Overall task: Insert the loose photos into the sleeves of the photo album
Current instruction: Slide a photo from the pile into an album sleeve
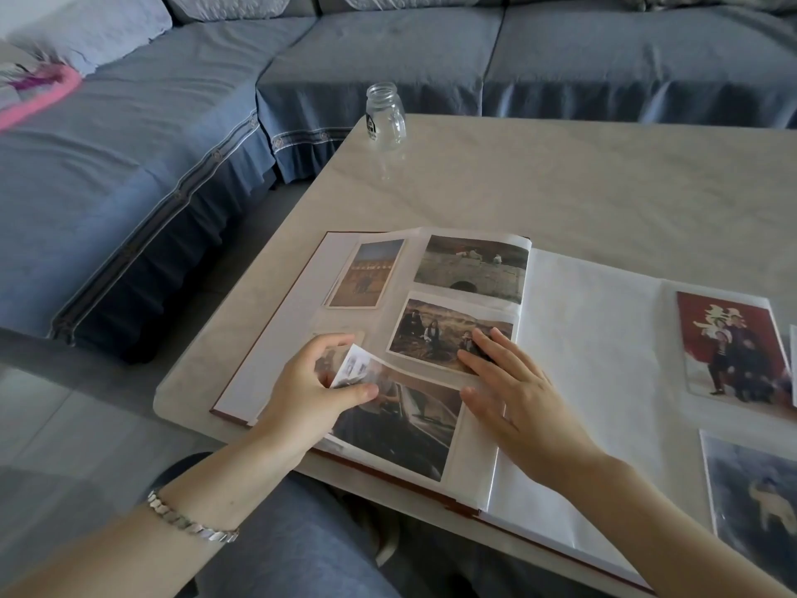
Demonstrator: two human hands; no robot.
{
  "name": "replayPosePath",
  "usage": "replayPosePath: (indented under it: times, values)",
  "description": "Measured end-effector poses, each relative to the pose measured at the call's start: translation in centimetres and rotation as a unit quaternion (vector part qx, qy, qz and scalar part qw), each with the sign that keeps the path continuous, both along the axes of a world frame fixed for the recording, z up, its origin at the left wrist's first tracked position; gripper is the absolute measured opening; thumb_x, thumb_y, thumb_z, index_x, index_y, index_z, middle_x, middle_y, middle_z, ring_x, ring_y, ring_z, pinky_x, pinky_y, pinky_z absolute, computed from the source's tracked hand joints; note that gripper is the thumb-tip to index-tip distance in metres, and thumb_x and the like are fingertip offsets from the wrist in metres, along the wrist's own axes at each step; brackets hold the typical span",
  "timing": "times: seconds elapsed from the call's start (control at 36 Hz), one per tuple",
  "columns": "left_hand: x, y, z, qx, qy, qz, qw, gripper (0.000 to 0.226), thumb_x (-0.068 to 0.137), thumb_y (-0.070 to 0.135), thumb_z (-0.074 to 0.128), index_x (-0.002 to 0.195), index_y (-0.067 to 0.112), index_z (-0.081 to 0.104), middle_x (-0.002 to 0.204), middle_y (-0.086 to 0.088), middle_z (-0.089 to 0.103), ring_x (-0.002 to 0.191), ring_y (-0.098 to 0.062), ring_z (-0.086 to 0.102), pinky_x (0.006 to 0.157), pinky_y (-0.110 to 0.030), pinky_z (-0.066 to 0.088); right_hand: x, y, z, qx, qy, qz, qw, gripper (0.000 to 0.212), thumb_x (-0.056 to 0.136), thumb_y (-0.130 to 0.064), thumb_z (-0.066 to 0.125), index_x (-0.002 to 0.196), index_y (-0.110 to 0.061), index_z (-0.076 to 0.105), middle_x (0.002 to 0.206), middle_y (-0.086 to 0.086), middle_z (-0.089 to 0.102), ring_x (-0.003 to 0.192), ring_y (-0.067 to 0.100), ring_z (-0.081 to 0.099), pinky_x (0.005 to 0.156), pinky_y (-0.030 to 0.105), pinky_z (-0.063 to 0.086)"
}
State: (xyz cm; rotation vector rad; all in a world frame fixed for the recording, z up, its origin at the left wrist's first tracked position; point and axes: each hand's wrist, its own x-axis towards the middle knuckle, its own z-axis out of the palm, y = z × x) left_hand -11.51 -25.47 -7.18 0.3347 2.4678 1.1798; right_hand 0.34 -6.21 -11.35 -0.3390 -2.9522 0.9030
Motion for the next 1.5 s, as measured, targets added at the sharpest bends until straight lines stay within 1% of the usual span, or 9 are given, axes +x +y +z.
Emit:
replayPosePath:
  times: [0.17, 0.36, 0.58, 0.72, 0.94, 1.08, 1.22, 1.39, 1.5]
  values:
    - [0.3, 0.2, 1.0, -0.005, -0.013, 0.019, 1.000, 0.046, 0.075, 0.019, 0.077, 0.113, 0.025, 0.053, 0.103, 0.006, 0.062, 0.080, -0.003, 0.058, 0.057, -0.005, 0.036, 0.1, 0.9, 0.7, -0.074, 0.072, -0.024, 0.994, 0.059, 0.086, -0.051, 0.028, 0.136, -0.026, 0.046, 0.134, -0.024, 0.031, 0.129, -0.009, 0.018, 0.105, 0.009, 0.012]
    - [0.6, 0.3, 2.1, -0.024, -0.006, -0.023, 0.999, 0.011, 0.080, 0.021, 0.072, 0.085, 0.014, 0.065, 0.076, 0.005, 0.070, 0.075, -0.006, 0.065, 0.070, -0.017, 0.045, -0.1, 2.8, 0.3, -0.057, 0.116, -0.025, 0.991, 0.045, 0.090, -0.037, 0.039, 0.122, -0.016, 0.062, 0.131, -0.009, 0.052, 0.124, 0.002, 0.038, 0.107, 0.027, 0.030]
    - [0.5, 0.6, 3.1, -0.009, -0.003, 0.002, 1.000, 0.014, 0.070, 0.015, 0.080, 0.068, 0.014, 0.066, 0.057, 0.005, 0.067, 0.047, 0.000, 0.059, 0.051, -0.014, 0.041, -0.3, 3.1, 0.2, -0.076, 0.132, -0.037, 0.988, 0.027, 0.093, -0.018, 0.052, 0.115, -0.014, 0.067, 0.120, -0.017, 0.051, 0.119, -0.003, 0.040, 0.098, -0.003, 0.020]
    - [0.6, 0.6, 3.4, -0.003, 0.001, 0.020, 1.000, 0.017, 0.066, 0.012, 0.082, 0.069, 0.010, 0.066, 0.053, 0.002, 0.064, 0.041, -0.004, 0.053, 0.045, -0.019, 0.043, -0.4, 3.1, 0.4, -0.081, 0.127, -0.033, 0.988, 0.027, 0.094, -0.020, 0.051, 0.116, -0.016, 0.066, 0.120, -0.017, 0.050, 0.118, -0.005, 0.039, 0.099, 0.007, 0.025]
    - [0.7, 0.8, 3.9, -0.024, 0.009, 0.015, 1.000, 0.031, 0.068, 0.016, 0.081, 0.090, 0.021, 0.059, 0.066, -0.006, 0.069, 0.062, -0.018, 0.063, 0.062, -0.026, 0.044, -0.4, 3.2, 0.5, -0.091, 0.119, -0.032, 0.988, 0.029, 0.094, -0.021, 0.050, 0.120, -0.018, 0.064, 0.122, -0.020, 0.045, 0.119, -0.007, 0.035, 0.094, -0.006, 0.017]
    - [0.6, 1.2, 4.5, -0.026, -0.016, -0.009, 1.000, 0.034, 0.072, 0.016, 0.078, 0.095, 0.029, 0.057, 0.066, 0.005, 0.072, 0.074, -0.012, 0.067, 0.073, -0.025, 0.047, -0.4, 3.3, 0.4, -0.093, 0.115, -0.033, 0.988, 0.029, 0.095, -0.022, 0.049, 0.120, -0.019, 0.064, 0.121, -0.022, 0.045, 0.119, -0.008, 0.034, 0.097, -0.003, 0.018]
    - [1.0, 1.1, 4.2, -0.046, 0.031, -0.027, 0.998, 0.032, 0.073, 0.020, 0.078, 0.093, 0.030, 0.056, 0.066, 0.006, 0.072, 0.068, -0.007, 0.066, 0.064, -0.021, 0.042, -0.4, 3.2, 0.3, -0.102, 0.119, -0.037, 0.987, 0.029, 0.094, -0.020, 0.050, 0.120, -0.018, 0.064, 0.121, -0.022, 0.044, 0.118, -0.009, 0.034, 0.093, -0.007, 0.019]
    - [1.3, 0.4, 3.4, -0.042, 0.100, -0.024, 0.994, 0.041, 0.065, 0.018, 0.084, 0.090, 0.034, 0.056, 0.069, 0.016, 0.070, 0.064, -0.003, 0.065, 0.071, -0.027, 0.054, -0.4, 3.2, 0.1, -0.103, 0.125, -0.032, 0.986, 0.029, 0.094, -0.019, 0.050, 0.120, -0.018, 0.063, 0.122, -0.021, 0.045, 0.120, -0.007, 0.035, 0.101, 0.006, 0.024]
    - [1.4, 0.5, 3.4, -0.035, 0.130, -0.031, 0.990, 0.042, 0.066, 0.020, 0.083, 0.091, 0.038, 0.055, 0.069, 0.015, 0.070, 0.062, 0.000, 0.064, 0.063, -0.019, 0.050, -0.4, 3.2, 0.0, -0.106, 0.129, -0.034, 0.985, 0.029, 0.094, -0.018, 0.051, 0.120, -0.017, 0.063, 0.122, -0.020, 0.045, 0.120, -0.007, 0.035, 0.098, -0.002, 0.019]
